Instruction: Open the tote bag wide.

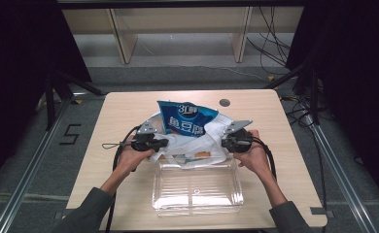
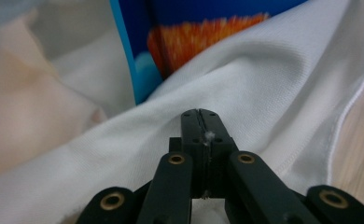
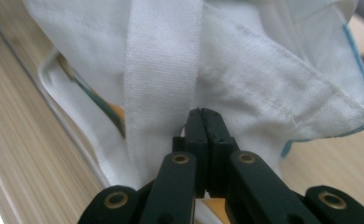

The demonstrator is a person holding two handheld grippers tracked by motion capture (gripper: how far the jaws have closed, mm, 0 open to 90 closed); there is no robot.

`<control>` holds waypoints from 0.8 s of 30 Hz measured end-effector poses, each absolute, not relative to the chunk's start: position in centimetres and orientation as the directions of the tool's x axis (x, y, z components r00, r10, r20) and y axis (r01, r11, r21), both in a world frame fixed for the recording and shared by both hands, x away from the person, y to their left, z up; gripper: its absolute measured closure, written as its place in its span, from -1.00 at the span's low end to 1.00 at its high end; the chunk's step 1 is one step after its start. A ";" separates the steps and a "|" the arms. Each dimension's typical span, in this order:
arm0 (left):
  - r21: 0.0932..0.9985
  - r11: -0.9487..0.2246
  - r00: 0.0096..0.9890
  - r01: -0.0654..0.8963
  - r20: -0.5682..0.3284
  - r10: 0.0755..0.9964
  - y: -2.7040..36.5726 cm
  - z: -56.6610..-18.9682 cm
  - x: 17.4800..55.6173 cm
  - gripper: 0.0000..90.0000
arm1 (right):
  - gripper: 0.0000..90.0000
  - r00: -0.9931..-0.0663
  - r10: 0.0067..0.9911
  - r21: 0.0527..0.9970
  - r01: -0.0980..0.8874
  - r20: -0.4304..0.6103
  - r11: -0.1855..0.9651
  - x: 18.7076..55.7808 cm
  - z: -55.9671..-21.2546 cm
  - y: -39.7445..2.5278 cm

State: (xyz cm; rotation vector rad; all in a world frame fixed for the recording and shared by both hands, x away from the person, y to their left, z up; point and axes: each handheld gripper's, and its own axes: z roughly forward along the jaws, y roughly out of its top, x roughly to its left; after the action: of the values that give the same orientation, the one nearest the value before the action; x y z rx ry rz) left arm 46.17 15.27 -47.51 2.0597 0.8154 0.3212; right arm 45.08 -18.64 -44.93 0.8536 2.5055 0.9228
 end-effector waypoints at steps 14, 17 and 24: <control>0.844 -0.334 0.747 0.420 -0.111 0.656 16.0 -45.4 46.1 0.69 | 0.99 -0.766 0.642 0.682 0.461 -0.018 0.568 46.3 -45.1 -20.2; 0.863 -0.295 0.741 0.409 -0.125 0.660 16.5 -44.0 46.0 0.63 | 0.96 -0.751 0.660 0.706 0.450 -0.032 0.546 45.9 -43.9 -20.4; 0.898 -0.224 0.647 0.378 -0.083 0.758 19.7 -40.9 48.0 0.72 | 0.96 -0.752 0.655 0.839 0.309 -0.072 0.448 45.0 -38.5 -20.9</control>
State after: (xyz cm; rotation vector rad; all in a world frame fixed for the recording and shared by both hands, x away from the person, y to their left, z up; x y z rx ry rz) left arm 47.98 19.67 -40.95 1.8363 0.9061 0.4628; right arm 45.03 -20.90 -38.47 0.8154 2.3166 1.2239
